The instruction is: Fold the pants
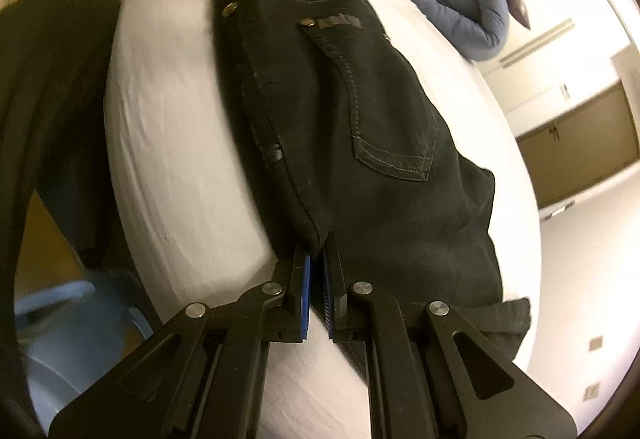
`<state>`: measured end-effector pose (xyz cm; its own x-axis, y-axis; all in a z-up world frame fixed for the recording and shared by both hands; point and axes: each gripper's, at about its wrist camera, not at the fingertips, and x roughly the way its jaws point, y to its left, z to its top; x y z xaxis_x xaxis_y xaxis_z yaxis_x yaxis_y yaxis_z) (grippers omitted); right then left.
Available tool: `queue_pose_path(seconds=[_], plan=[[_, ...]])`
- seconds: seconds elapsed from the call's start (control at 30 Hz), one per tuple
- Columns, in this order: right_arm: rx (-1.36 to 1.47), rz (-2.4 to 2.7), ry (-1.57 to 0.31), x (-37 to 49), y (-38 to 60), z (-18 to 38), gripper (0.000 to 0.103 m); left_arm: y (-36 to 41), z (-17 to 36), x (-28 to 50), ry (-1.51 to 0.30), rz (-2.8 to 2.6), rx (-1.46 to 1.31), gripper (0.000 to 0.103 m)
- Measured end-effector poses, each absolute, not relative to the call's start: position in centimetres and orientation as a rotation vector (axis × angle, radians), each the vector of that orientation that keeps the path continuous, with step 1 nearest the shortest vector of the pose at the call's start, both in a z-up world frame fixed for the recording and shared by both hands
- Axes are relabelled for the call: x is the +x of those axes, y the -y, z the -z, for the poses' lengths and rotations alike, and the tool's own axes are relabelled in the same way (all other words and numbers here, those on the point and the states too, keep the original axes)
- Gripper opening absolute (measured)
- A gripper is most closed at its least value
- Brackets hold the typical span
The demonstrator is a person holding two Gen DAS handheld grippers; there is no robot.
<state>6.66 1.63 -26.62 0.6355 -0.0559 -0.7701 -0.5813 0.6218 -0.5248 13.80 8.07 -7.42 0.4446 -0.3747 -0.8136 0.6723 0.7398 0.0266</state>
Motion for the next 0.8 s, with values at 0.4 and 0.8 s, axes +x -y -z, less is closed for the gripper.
queue_pose_path(seconds=[0.4, 0.8], plan=[[-0.141, -0.407, -0.802, 7.5, 9.4, 19.8, 0.081, -0.9, 16.2, 15.4, -1.101, 0.601, 0.304, 0.054], [1.013, 0.042, -0.722, 19.8, 44.5, 20.7, 0.083, -1.4, 16.5, 15.6, -1.117, 0.597, 0.249, 0.056]])
